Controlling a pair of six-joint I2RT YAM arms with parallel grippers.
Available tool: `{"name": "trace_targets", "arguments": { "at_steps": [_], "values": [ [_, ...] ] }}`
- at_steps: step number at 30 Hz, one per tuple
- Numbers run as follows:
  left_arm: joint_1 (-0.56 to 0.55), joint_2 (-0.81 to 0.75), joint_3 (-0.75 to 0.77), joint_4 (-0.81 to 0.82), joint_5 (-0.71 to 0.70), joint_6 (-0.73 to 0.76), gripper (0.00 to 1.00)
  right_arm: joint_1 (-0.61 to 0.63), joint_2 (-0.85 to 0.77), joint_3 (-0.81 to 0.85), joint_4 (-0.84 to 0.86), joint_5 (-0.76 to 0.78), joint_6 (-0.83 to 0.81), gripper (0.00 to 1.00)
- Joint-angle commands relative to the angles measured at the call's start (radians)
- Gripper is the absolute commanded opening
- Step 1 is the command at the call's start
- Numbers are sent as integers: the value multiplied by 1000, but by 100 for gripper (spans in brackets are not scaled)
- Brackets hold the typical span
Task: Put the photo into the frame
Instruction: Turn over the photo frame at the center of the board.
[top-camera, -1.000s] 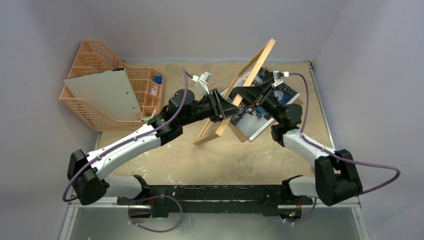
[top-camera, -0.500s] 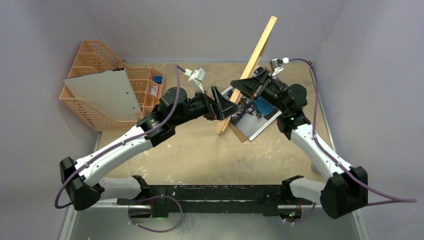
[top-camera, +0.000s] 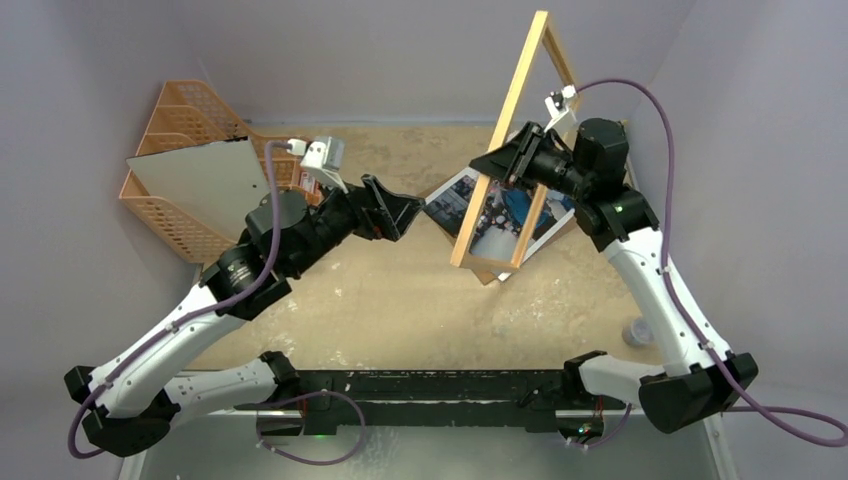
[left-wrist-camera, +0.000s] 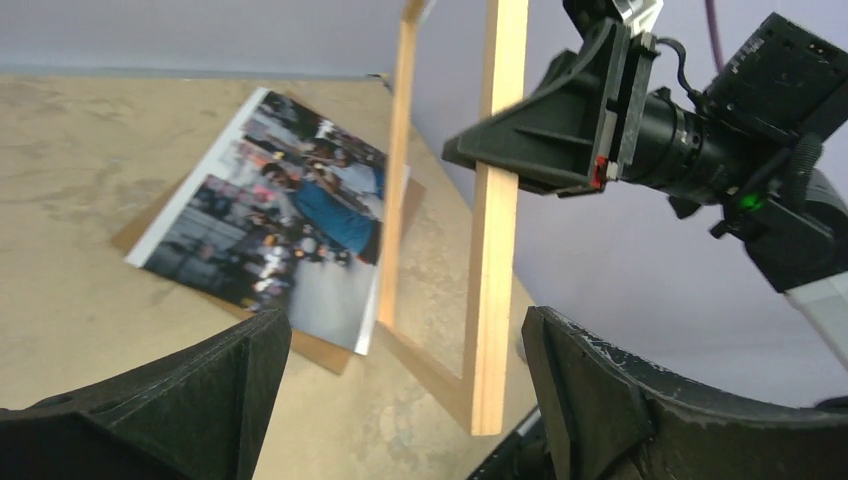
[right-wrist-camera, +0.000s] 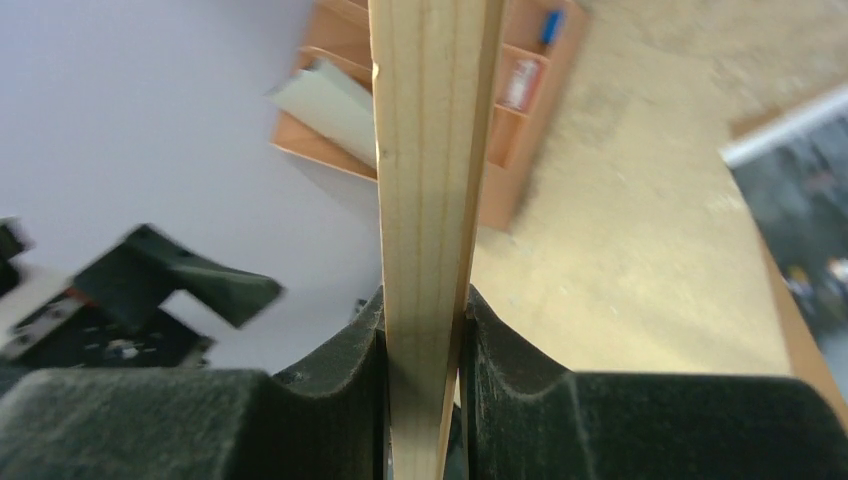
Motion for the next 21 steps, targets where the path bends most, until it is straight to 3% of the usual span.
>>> {"name": "trace_targets", "arguments": {
  "at_steps": [1, 5, 11, 21],
  "values": [
    [0, -39, 18, -91, -172, 63, 91, 0, 9, 44, -239, 114, -139, 0],
    [0, -62, 0, -123, -237, 59, 91, 0, 14, 22, -305, 159, -160, 0],
    [0, -89, -37, -133, -272, 39, 91, 29, 49, -75, -237, 151, -104, 0],
    [0, -122, -43, -203, -370, 33, 91, 307, 105, -212, 80, 299, 237, 0]
  ]
}}
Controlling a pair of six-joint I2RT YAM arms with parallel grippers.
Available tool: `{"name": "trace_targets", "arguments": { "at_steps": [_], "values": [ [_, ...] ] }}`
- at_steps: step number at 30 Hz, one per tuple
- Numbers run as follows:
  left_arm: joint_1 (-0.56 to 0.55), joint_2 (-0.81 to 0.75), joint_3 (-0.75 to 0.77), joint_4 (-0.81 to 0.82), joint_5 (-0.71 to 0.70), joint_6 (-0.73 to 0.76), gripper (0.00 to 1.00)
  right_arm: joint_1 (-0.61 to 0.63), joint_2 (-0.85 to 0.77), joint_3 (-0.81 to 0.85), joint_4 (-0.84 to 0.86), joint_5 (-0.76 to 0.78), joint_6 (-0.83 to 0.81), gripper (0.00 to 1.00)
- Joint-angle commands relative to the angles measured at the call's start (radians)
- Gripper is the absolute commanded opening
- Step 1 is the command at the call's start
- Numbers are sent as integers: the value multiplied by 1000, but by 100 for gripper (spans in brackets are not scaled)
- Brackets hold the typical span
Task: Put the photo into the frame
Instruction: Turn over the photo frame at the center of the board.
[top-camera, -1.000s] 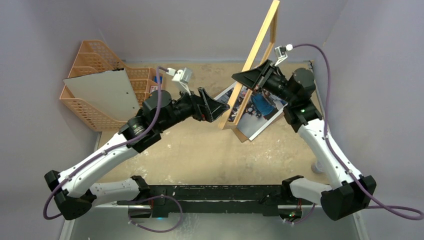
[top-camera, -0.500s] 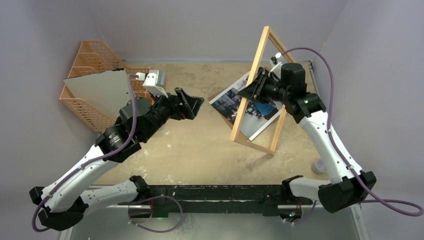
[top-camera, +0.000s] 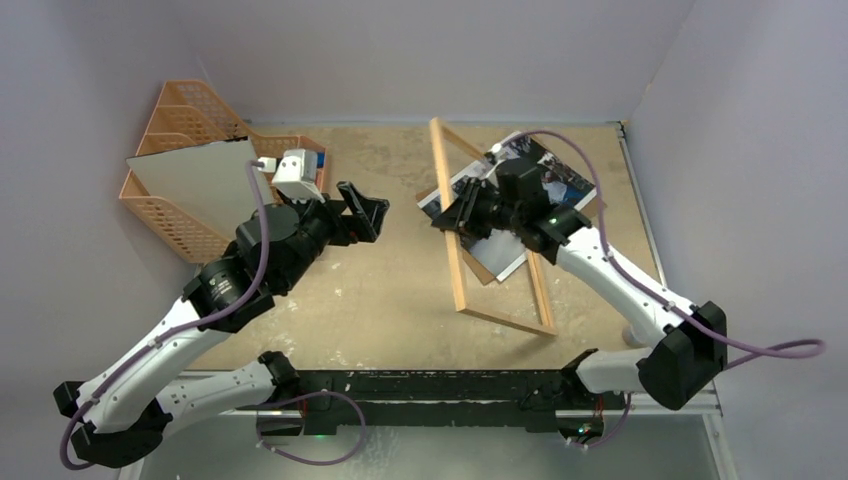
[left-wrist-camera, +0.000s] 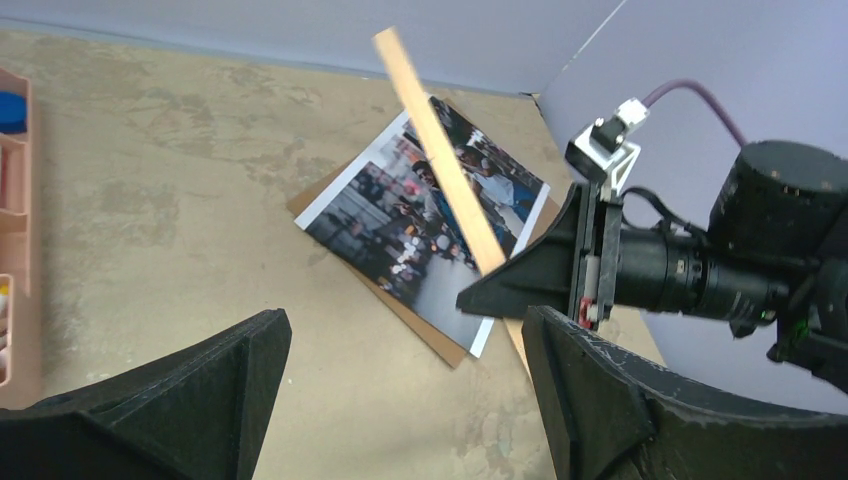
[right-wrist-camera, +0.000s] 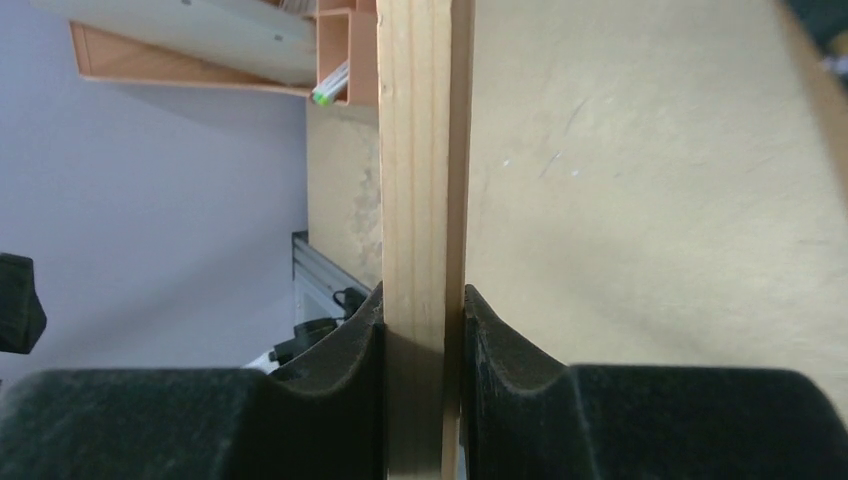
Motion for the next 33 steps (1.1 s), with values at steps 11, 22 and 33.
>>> {"name": "trace_targets", "arguments": {
  "at_steps": [11, 22, 33],
  "values": [
    [0, -50, 22, -95, -144, 2, 91, 269, 220, 39, 370, 198, 388, 0],
    [-1, -87, 12, -160, -172, -32, 91, 366, 600, 166, 450, 168, 433, 0],
    [0, -100, -12, -193, -179, -53, 91, 434, 796, 297, 437, 196, 434, 14]
  ]
}}
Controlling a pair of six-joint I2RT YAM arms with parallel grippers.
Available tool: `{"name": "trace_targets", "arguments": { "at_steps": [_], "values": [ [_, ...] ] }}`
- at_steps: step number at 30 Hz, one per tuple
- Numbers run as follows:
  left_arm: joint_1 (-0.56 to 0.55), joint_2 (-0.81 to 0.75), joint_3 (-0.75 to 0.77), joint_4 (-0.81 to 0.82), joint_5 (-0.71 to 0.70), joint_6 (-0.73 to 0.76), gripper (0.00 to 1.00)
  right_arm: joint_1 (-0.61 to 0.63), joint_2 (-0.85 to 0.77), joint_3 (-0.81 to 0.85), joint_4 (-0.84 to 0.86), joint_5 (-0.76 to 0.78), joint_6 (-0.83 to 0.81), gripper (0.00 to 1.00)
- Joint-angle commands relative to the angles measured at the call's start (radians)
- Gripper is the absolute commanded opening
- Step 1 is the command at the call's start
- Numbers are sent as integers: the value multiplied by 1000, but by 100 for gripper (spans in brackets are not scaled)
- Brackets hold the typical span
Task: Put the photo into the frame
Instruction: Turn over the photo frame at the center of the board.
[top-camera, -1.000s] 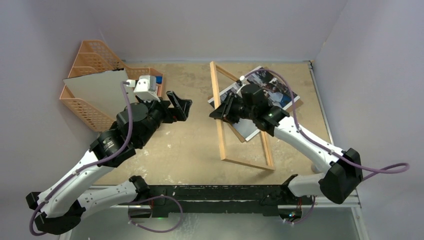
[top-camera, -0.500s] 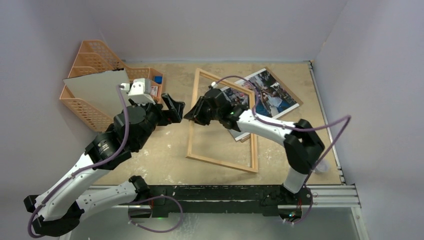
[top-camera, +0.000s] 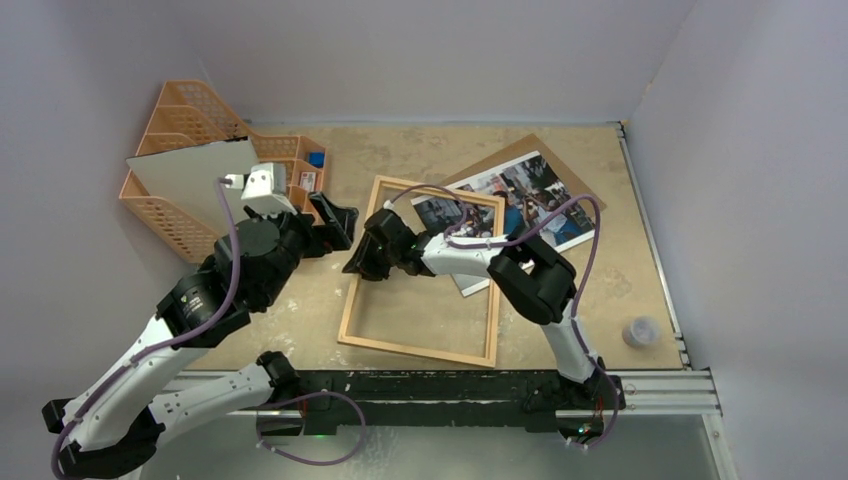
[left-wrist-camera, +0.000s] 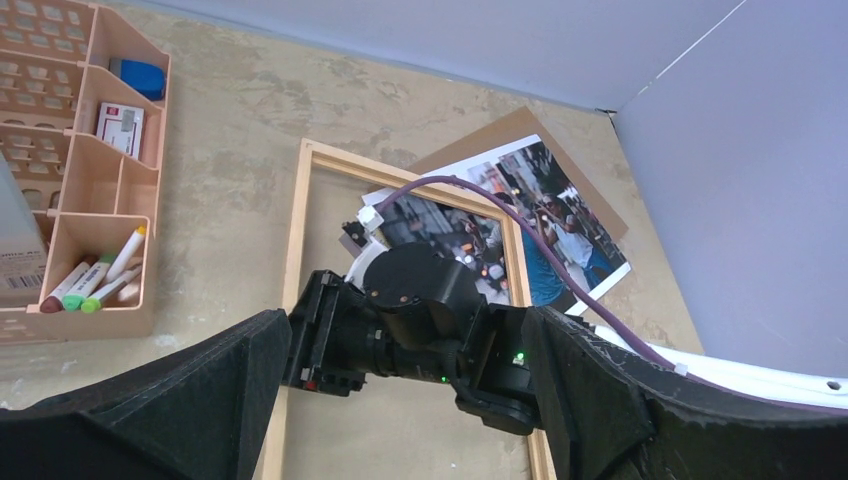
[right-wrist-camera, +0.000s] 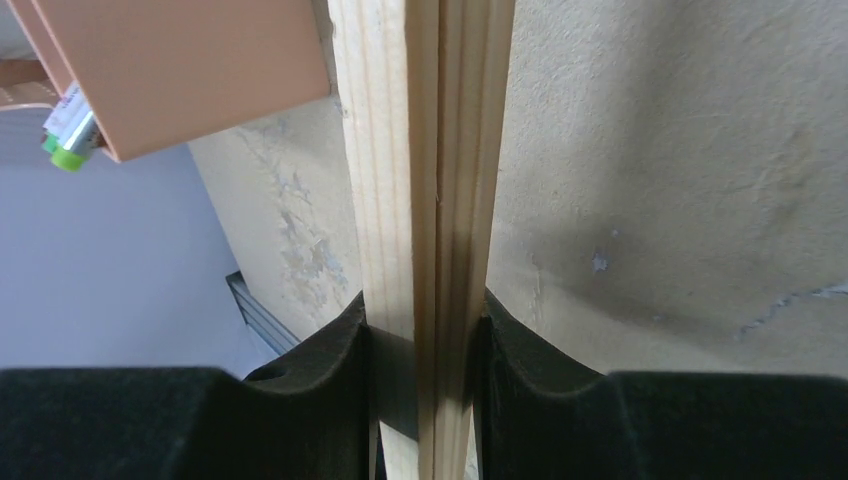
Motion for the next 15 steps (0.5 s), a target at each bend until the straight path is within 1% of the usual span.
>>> {"name": "trace_targets", "arguments": {
  "at_steps": [1, 5, 9, 15],
  "values": [
    [0, -6, -12, -13, -21, -15, 91, 19, -2, 60, 37, 4, 64, 20],
    [0, -6, -22, -17, -30, -19, 91, 18, -12, 52, 21, 16, 43, 40],
    [0, -10, -30, -19, -36, -28, 91, 18, -51, 43, -6, 13, 25, 51],
    [0, -12, -36, -19, -51, -31, 91, 15, -122, 42, -50, 72, -16, 58]
  ]
}}
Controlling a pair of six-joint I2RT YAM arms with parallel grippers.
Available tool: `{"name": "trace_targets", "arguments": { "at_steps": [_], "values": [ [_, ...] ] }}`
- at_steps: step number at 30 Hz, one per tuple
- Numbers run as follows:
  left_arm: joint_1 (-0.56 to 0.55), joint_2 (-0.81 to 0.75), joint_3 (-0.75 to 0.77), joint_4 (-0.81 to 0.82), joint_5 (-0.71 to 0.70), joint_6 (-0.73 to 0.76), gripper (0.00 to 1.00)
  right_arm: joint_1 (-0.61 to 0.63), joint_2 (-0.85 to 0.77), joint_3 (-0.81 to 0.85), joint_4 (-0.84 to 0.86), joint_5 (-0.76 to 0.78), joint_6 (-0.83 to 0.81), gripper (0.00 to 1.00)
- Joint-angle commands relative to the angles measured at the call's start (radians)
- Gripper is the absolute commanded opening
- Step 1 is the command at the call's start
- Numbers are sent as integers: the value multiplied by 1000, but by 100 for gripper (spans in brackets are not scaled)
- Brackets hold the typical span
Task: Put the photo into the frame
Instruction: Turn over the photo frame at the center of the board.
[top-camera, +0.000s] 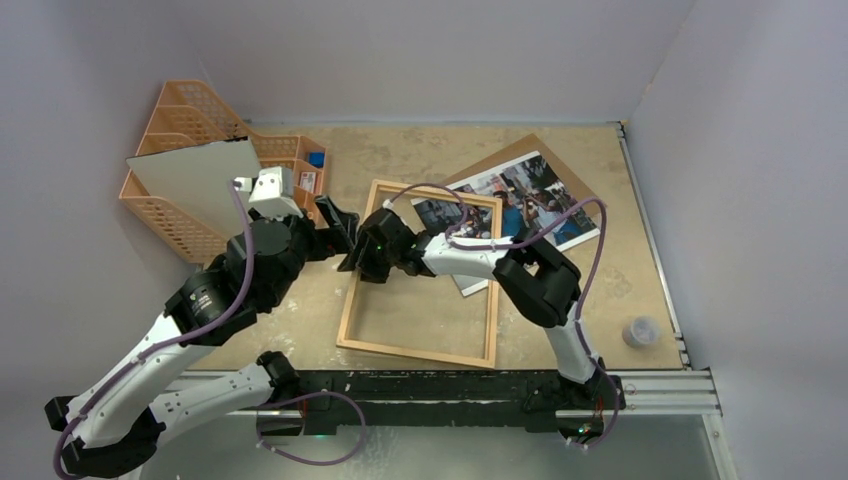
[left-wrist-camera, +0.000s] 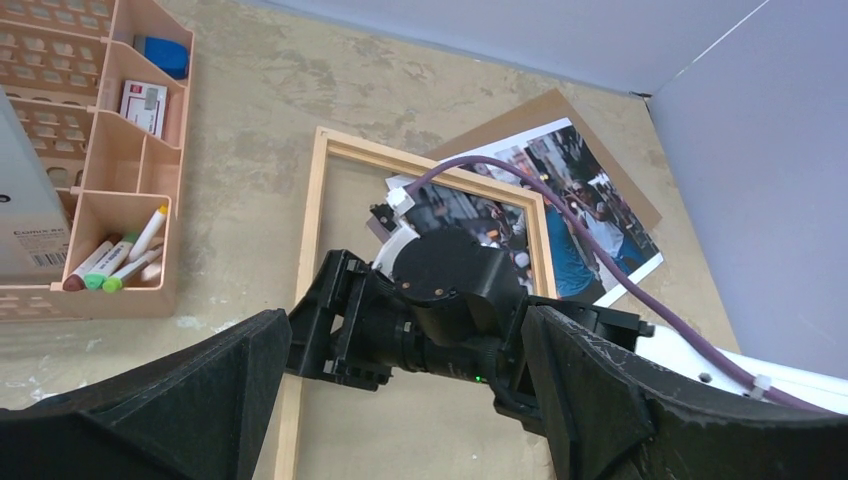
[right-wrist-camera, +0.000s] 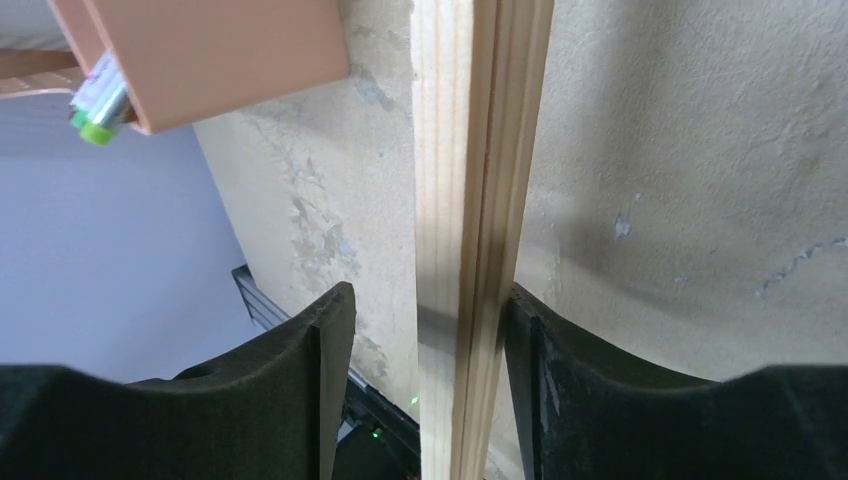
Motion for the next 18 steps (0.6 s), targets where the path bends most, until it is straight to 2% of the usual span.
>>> {"name": "trace_targets", "arguments": {
  "at_steps": [1, 10, 18],
  "values": [
    [0, -9, -5, 10, -31, -16, 91, -1, -128, 29, -30, 75, -39, 60],
    [0, 8, -32, 16, -34, -32, 91, -47, -280, -27, -178, 275, -147, 63],
    [0, 31, -88, 28, -34, -52, 91, -161, -475, -197, -314, 435, -270, 63]
  ]
}}
